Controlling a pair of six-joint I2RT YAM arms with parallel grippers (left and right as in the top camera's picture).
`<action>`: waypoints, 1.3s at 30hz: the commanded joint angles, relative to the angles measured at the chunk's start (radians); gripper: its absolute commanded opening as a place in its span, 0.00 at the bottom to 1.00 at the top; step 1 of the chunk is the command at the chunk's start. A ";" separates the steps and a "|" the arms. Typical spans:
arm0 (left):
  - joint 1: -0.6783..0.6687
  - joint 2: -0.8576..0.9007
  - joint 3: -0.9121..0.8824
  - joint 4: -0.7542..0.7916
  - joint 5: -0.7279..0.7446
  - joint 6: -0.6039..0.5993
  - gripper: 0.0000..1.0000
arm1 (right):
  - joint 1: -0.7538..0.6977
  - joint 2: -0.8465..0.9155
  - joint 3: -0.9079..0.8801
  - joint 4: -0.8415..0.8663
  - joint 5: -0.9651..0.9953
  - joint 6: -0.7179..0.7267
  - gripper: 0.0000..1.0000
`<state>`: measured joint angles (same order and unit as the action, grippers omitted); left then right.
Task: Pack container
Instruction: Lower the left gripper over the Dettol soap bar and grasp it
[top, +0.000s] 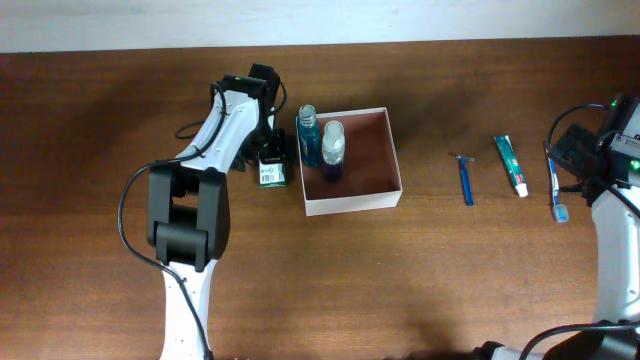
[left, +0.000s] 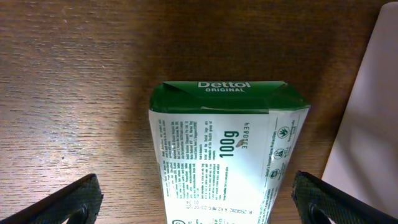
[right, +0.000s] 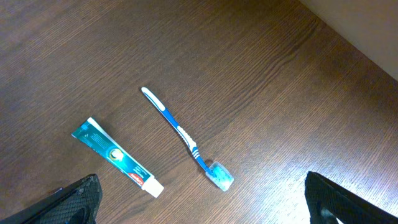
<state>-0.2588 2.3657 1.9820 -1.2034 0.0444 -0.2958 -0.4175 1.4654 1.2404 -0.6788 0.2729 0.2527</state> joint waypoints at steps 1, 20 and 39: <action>0.000 -0.009 -0.005 0.000 -0.014 -0.017 0.99 | -0.003 0.002 0.009 0.003 0.020 -0.006 0.98; -0.001 -0.006 -0.005 0.012 -0.014 -0.018 0.99 | -0.003 0.002 0.009 0.003 0.020 -0.006 0.99; -0.001 -0.002 -0.005 -0.005 -0.015 -0.029 0.99 | -0.003 0.002 0.009 0.003 0.020 -0.006 0.99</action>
<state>-0.2588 2.3657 1.9820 -1.2083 0.0444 -0.3107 -0.4175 1.4654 1.2404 -0.6788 0.2729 0.2527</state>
